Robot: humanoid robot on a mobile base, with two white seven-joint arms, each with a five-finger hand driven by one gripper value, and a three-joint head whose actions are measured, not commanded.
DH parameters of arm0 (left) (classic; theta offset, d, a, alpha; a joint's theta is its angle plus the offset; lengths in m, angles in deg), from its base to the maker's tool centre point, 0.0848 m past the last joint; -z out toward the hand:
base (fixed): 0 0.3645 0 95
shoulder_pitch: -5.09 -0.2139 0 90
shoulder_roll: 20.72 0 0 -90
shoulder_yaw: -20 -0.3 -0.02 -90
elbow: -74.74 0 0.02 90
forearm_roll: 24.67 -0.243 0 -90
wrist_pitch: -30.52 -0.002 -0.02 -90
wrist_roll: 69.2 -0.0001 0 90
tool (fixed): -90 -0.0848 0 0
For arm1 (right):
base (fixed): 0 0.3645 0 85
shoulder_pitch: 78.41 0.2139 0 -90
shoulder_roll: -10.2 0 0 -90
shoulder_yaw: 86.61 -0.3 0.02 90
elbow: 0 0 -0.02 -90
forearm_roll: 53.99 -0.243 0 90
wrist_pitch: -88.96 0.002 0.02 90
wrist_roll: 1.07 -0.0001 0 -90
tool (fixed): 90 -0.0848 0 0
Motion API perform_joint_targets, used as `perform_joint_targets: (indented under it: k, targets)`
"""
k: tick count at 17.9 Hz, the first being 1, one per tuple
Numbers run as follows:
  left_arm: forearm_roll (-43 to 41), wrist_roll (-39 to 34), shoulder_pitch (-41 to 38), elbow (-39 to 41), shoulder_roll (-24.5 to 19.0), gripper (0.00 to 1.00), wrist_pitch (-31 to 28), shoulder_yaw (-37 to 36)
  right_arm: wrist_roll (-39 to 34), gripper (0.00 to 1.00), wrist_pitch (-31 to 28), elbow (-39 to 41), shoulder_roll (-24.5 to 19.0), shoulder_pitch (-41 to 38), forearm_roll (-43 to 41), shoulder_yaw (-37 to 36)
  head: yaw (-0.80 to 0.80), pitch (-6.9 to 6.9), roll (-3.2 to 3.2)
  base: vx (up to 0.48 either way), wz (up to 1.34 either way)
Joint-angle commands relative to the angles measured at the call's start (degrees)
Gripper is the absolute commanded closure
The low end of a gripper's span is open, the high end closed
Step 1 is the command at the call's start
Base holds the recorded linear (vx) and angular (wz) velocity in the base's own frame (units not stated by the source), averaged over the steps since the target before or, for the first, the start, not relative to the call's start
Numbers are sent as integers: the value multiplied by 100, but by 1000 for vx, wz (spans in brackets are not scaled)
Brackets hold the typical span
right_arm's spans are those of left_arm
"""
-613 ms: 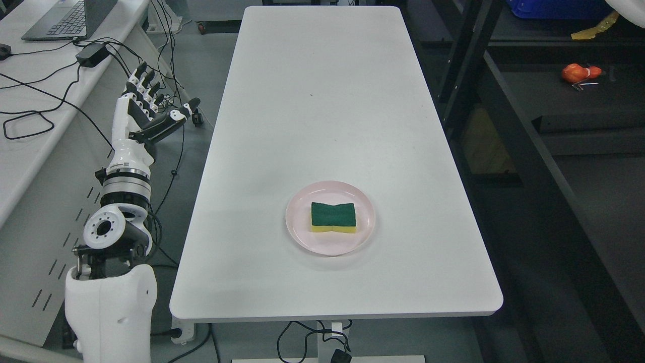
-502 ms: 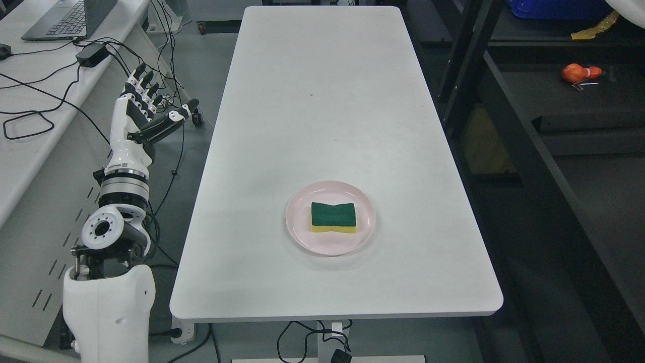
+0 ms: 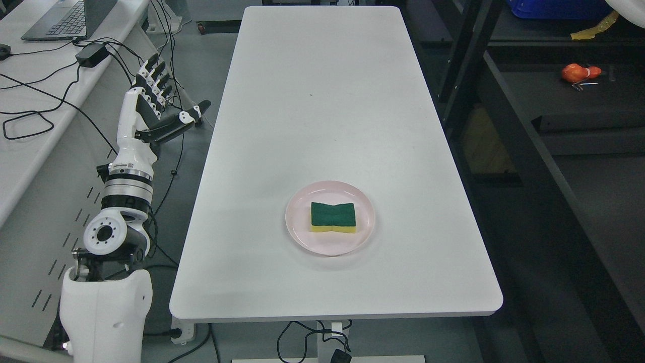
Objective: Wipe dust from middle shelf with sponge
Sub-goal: 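Raise the left hand from the rest pose toward the table, then reach the left hand over the sponge on the pink plate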
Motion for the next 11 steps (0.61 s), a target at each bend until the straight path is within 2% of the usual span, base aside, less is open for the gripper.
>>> perform_joint_targets:
  k: [1,5,6,8,11]
  targets:
    - [-153,128,-837,-6,-661,1,1578,-707,-3,0,-4,100,100,0,0,-1,0,0,0,0,0]
    - [-293,154,-1550,-15,-704,1,1669,-400,-3,0,-4,100,100,0,0,-1,0,0,0,0,0]
    - [-511,206,-1621,-58,-879,1,1660,-408,-3,0,-4,100,100,0,0,-1,0,0,0,0,0]
    - [-1466,687,-1639,-278,-1353,1,1738,-443,-3,0,-4,100,100,0,0,-1,0,0,0,0,0]
    - [-2820,1856,-1368,-305,-1583,2,2204,-452,-3,0,-4,100,100,0,0,-1,0,0,0,0,0]
